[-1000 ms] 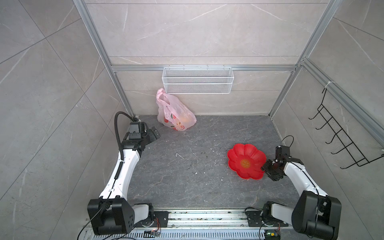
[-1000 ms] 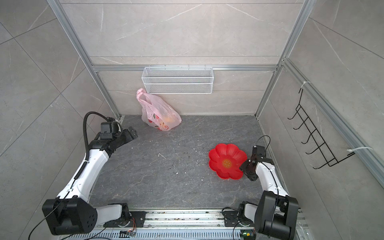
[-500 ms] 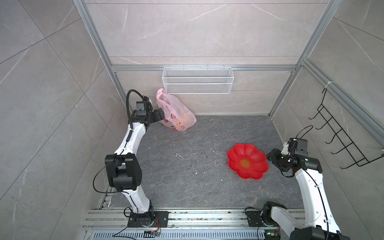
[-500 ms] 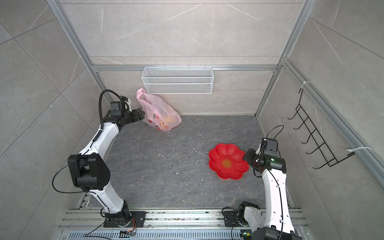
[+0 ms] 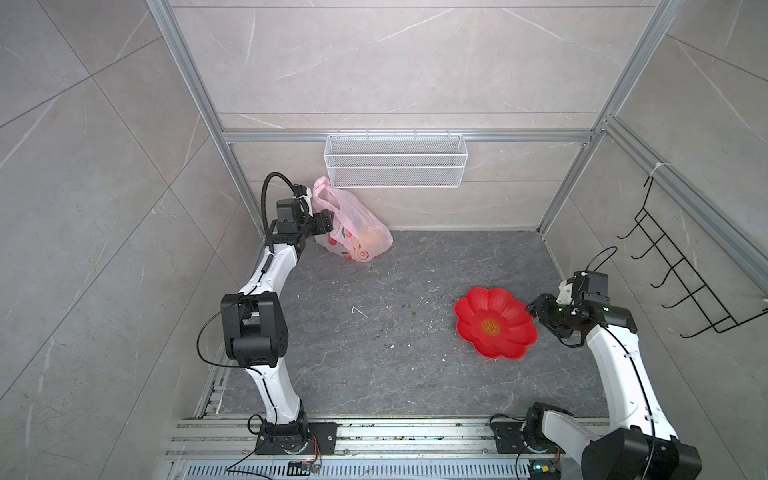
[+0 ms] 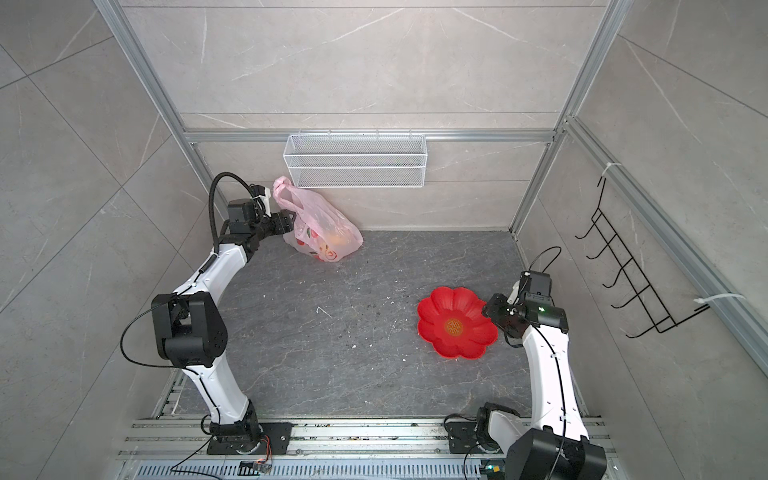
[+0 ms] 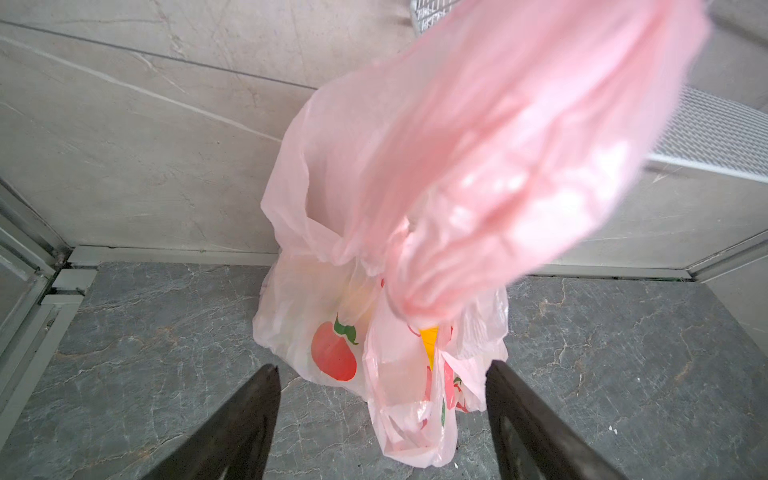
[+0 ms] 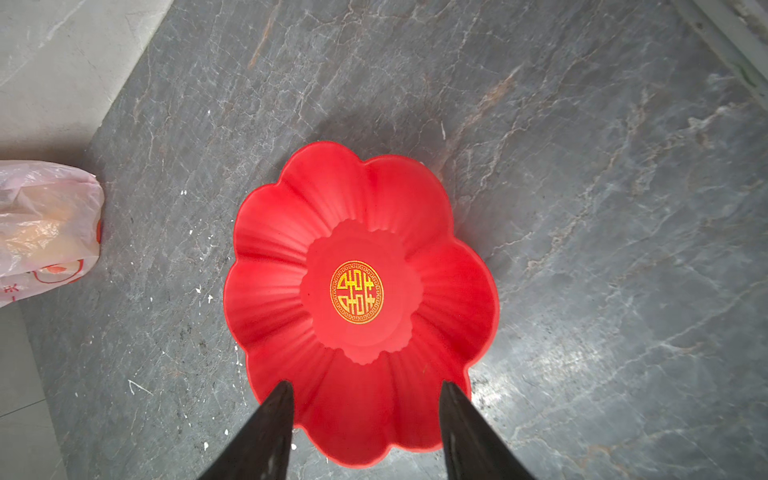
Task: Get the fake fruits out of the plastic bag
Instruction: 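Grasp the pink bag handle with the left gripper and lift it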
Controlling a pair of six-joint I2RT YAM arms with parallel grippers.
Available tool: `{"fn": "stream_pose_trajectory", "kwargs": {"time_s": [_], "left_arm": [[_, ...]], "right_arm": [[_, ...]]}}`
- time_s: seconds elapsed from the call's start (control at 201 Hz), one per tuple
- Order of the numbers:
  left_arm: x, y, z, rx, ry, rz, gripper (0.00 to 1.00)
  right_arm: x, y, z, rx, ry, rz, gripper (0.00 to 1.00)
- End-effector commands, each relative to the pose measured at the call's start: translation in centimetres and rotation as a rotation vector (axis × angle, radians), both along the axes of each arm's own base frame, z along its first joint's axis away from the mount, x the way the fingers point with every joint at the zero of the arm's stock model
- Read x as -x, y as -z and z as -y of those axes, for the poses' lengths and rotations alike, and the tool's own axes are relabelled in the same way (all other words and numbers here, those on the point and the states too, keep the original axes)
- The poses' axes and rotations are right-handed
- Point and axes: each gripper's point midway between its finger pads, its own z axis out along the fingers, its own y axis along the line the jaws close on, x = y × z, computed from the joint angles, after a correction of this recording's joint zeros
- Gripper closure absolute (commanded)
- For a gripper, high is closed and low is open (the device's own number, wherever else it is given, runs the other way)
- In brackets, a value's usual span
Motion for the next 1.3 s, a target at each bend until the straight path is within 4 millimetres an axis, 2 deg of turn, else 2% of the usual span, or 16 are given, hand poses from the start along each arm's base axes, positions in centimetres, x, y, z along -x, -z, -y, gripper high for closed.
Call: {"fn": "stream_pose_trajectory", "kwargs": {"time_s": [0.0,0.289,0.473,0.652,0.856,0.996,1.165,1.299], "left_arm": [[0.7,-6.5,0.3,-0.029,0.036,0.182,0.21],[0.9,-9.0,0.1,-0.068,0.034,0.251,0.20],[0.3,-10.7,0.4,-0.063,0.051,0.293,0.25],[-1.2,-11.0,0.9,-0.067,0.081,0.301,0.38],[-2.1,-10.7,1.4,-0.050,0.107,0.285,0.67],[-1.9,-10.2,1.5,-0.054,0.116,0.272,0.72],[-1.3,-9.9,1.6,-0.051,0.120,0.259,0.88],[0.2,-10.8,1.9,-0.036,0.123,0.262,0.96]], "right_arm": [[-0.5,0.0,-0.1,-0.003,-0.016,0.015,0.41],[-0.5,0.2,-0.2,-0.012,-0.015,0.016,0.41],[-0.6,0.5,-0.4,-0.026,-0.015,0.013,0.41],[-0.8,0.2,-0.5,-0.035,-0.019,0.020,0.41],[-0.8,-0.1,-0.5,-0.036,-0.010,0.035,0.41],[-0.9,0.0,-0.5,-0.035,-0.011,0.035,0.41],[-1.3,0.0,-0.5,-0.046,-0.013,0.041,0.42],[-1.7,0.0,-0.7,-0.057,-0.020,0.050,0.42]]}}
